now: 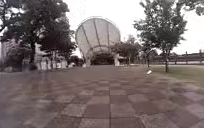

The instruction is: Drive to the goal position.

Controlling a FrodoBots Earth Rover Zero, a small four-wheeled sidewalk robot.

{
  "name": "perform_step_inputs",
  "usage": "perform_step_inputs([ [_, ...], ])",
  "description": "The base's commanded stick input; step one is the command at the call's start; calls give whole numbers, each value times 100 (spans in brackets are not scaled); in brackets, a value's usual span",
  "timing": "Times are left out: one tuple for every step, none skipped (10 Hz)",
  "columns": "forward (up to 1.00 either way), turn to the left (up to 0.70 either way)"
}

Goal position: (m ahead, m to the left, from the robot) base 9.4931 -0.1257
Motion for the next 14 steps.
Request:
perform_step_inputs([
  [100,0],
  [100,0],
  [100,0],
  [100,0],
  [100,0],
  [100,0],
  [100,0],
  [100,0],
  [100,0],
  [100,0],
  [100,0],
  [100,0],
  [100,0],
  [100,0],
])
